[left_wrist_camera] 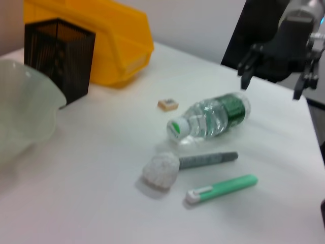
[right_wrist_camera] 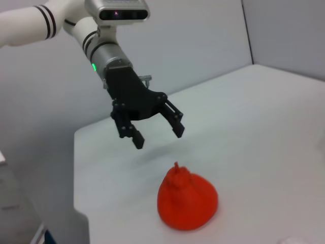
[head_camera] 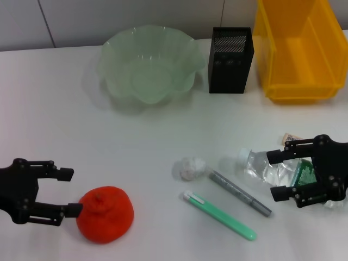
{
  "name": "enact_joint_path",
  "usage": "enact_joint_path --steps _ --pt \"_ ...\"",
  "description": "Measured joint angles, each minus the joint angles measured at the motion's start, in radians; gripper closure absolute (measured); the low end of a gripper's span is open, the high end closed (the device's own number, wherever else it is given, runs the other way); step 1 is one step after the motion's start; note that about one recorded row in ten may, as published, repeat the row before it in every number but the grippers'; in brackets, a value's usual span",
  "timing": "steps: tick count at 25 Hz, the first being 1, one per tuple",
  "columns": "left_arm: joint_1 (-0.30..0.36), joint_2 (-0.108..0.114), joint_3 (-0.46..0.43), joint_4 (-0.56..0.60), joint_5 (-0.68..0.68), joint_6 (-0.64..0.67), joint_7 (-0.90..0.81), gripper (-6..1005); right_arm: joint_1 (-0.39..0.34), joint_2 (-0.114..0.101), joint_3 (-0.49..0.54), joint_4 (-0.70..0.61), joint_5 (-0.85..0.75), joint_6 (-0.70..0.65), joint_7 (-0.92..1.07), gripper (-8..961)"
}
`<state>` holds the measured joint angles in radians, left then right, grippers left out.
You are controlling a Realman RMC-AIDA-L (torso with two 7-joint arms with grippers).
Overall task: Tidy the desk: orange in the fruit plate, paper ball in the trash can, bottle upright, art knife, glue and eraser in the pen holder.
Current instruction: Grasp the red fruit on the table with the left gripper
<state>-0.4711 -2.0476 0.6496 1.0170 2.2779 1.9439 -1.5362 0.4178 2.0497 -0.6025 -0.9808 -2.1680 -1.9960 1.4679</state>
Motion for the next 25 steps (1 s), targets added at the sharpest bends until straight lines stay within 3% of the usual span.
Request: enact_joint_path --steps 6,25 --pt "0.004 -0.018 0.003 -0.042 0.037 -0.043 0.053 226 0.019 -0.005 -0.084 -0.064 -0.022 -0.005 0.059 180" --pt "-0.006 -0.021 0.028 -0.247 0.029 -0.21 0.19 257 0.059 0.012 -0.112 -0.067 -0.068 0.005 0.07 185"
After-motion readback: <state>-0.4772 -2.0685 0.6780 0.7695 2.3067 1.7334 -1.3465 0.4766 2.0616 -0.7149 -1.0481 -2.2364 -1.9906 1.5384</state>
